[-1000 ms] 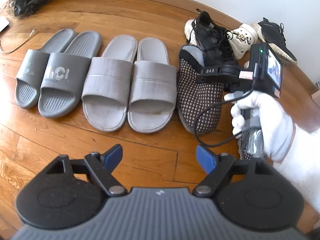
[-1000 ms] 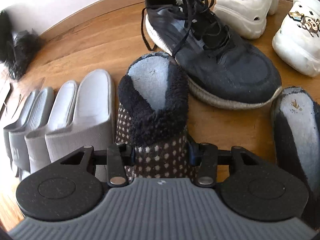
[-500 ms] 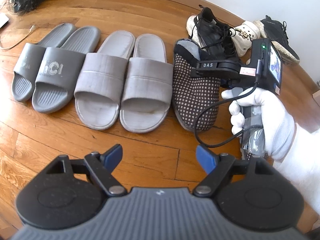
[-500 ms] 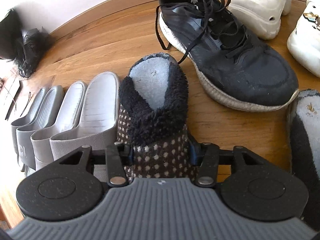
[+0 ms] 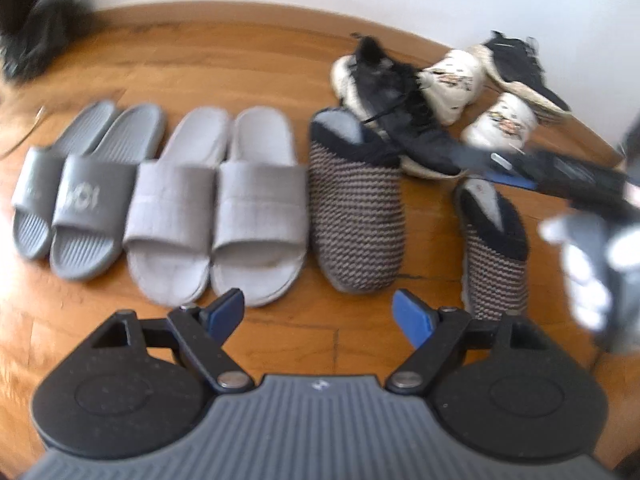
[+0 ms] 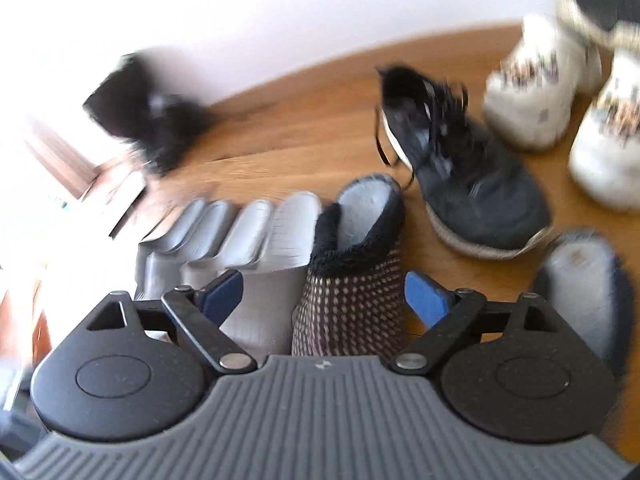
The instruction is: Organize scattered shoes
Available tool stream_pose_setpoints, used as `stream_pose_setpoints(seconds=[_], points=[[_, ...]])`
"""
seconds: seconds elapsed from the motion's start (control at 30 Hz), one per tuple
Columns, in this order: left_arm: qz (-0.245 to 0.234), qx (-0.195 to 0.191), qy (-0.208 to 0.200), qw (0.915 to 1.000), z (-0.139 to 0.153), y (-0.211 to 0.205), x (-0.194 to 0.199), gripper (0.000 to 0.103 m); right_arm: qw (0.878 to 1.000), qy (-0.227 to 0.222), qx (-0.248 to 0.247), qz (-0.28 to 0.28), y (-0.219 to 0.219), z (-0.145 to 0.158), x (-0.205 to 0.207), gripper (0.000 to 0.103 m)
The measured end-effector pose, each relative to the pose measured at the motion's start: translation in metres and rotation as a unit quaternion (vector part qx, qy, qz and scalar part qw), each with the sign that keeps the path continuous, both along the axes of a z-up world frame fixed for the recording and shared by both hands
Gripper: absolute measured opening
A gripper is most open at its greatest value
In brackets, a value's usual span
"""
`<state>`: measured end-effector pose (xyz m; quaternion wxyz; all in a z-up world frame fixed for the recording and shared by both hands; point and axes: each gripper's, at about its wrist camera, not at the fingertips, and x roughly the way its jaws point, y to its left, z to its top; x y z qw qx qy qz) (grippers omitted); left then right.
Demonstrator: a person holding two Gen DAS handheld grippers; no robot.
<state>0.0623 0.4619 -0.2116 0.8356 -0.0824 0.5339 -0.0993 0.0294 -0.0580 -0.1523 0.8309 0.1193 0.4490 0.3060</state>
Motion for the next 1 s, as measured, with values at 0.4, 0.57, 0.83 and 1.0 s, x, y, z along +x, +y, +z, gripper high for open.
stream_pose_setpoints(seconds=[0.4, 0.57, 0.83, 1.0], points=[[-0.137, -0.042, -0.008, 0.9897, -0.020, -0.138, 0.051, 0.086, 0.986, 0.052, -0.159, -0.018, -0.173, 0.006, -0.041, 0.100], [-0.133, -0.038, 0.002, 0.9904, -0.064, -0.196, 0.072, 0.086, 0.985, 0.071, -0.149, -0.053, -0.196, -0.012, -0.054, 0.100], [-0.029, -0.057, 0.044, 0.9970, -0.112, -0.183, 0.096, 0.039, 0.988, 0.080, -0.127, -0.045, -0.200, -0.023, -0.062, 0.100], [-0.004, -0.029, 0.019, 0.9994, -0.108, -0.161, 0.087, 0.033, 0.991, 0.086, -0.105, -0.021, -0.183, -0.030, -0.049, 0.100]])
